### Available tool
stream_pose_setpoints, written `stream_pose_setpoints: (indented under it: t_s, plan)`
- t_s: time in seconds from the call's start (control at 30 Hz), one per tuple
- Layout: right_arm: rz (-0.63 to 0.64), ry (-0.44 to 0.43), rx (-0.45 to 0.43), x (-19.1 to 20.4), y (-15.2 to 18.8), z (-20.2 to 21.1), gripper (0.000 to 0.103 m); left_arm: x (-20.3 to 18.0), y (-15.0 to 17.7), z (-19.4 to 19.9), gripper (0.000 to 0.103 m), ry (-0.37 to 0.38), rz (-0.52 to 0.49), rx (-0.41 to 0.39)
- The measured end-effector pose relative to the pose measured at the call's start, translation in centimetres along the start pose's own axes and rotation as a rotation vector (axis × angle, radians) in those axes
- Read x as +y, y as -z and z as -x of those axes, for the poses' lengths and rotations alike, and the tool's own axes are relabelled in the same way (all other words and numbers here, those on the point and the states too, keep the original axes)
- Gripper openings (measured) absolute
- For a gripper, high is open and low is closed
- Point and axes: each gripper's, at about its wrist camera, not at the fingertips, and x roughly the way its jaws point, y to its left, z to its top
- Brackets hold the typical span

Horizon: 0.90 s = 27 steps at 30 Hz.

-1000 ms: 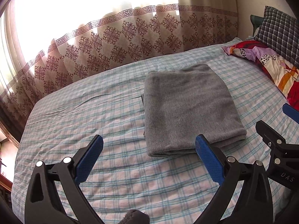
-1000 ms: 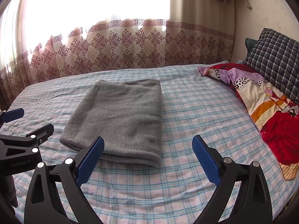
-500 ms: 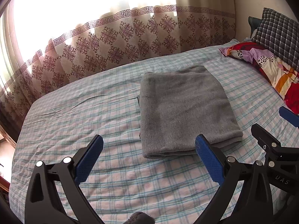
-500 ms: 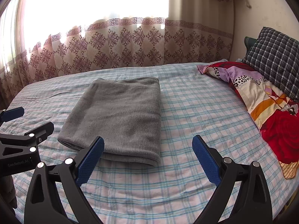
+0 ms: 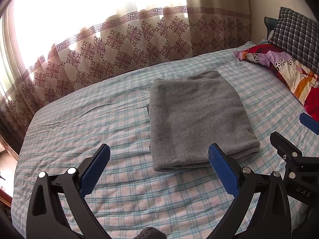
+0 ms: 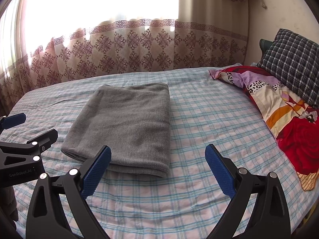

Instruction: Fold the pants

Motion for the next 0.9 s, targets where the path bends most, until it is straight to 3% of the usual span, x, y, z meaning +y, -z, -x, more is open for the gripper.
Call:
stream_pose_setpoints:
  t_s: [0.6, 0.9]
  plan:
    - [-0.016, 0.0, 0.031, -0.4, 0.3, -0.8, 0.094, -0.3, 0.2, -0.2, 0.1, -0.001, -0.022, -0.011]
    - [-0.043, 0.014, 0.075, -1.3, 1.0, -2.2, 0.094, 1.4, 1.2, -2.5, 0.1, -0.006, 0.035, 0.073]
